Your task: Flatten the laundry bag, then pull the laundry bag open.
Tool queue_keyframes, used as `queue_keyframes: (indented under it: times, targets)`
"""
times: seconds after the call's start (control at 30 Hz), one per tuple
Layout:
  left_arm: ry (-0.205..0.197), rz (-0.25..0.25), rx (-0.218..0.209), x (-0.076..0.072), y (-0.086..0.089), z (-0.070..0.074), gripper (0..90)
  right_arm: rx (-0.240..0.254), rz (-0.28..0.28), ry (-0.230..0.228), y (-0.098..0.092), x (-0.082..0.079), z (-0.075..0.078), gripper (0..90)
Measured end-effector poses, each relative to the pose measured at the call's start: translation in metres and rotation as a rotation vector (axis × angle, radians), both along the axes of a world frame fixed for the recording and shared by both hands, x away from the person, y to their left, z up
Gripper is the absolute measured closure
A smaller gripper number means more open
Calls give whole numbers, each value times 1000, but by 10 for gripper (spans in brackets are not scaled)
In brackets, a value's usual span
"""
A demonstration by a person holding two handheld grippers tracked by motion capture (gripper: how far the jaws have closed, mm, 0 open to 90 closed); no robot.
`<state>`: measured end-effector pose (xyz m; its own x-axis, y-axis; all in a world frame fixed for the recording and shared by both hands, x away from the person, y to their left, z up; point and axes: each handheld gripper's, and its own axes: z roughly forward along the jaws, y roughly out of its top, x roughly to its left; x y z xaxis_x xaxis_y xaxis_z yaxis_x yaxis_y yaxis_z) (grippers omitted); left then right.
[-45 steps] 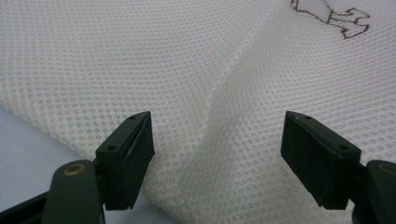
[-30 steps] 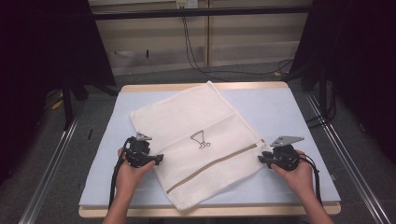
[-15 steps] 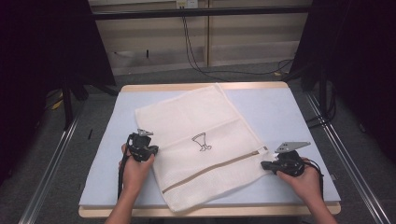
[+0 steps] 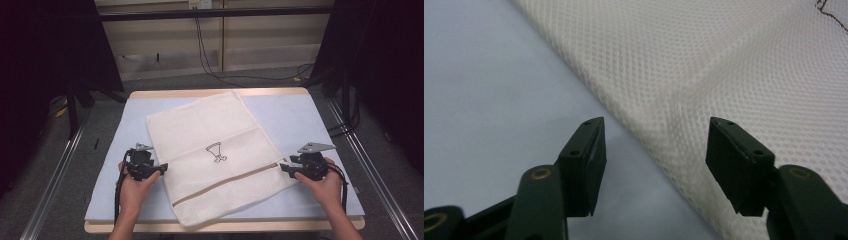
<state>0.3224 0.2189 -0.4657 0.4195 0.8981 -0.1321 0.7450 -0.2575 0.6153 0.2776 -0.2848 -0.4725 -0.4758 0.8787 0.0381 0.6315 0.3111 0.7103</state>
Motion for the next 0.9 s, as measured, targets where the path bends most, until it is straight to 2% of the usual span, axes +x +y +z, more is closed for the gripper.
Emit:
queue_keyframes:
  times: [0.07, 0.1, 0.13, 0.2, 0.23, 0.27, 0.3, 0.37, 0.43, 0.53, 0.6, 0.77, 0.87, 0.9]
  targets:
    - [9, -7, 10, -2, -2, -4, 370, -16, -8, 25, -1, 3, -3, 445]
    - [-6, -10, 26, -4, -4, -5, 360, -20, -9, 27, -1, 4, -3, 441]
    - [-3, -10, 31, -4, -6, -4, 374, -24, -23, 28, -1, 5, -4, 448]
    - [18, -13, -15, -5, -9, -3, 413, -21, -34, 40, -2, 8, -6, 441]
    - [14, -11, -10, -6, -10, -4, 413, -17, -37, 39, -1, 9, -7, 456]
    - [-1, -18, 25, -7, -11, -4, 426, -12, -36, 49, -1, 8, -7, 502]
    - [-4, -9, 29, -7, -14, -4, 452, -6, -32, 46, 0, 7, -6, 539]
    - [0, -22, 32, -7, -14, -4, 507, 10, -27, 59, 1, 5, -5, 636]
    - [-4, -3, 26, -7, -16, -4, 559, 8, -23, 64, 2, 4, -5, 687]
    - [1, -11, 45, -5, -18, -3, 602, 39, -29, 79, 1, 4, -5, 767]
    - [-7, -11, 42, -4, -19, -3, 658, 44, -33, 81, 1, 3, -4, 791]
    - [11, -40, 50, 2, -23, -1, 818, 47, -41, 87, 3, 1, -4, 802]
    - [27, -48, 44, 7, -24, 0, 858, 46, -31, 86, 2, -2, -3, 806]
    - [22, -53, 46, 10, -23, 0, 863, 56, -26, 91, 2, -4, -2, 807]
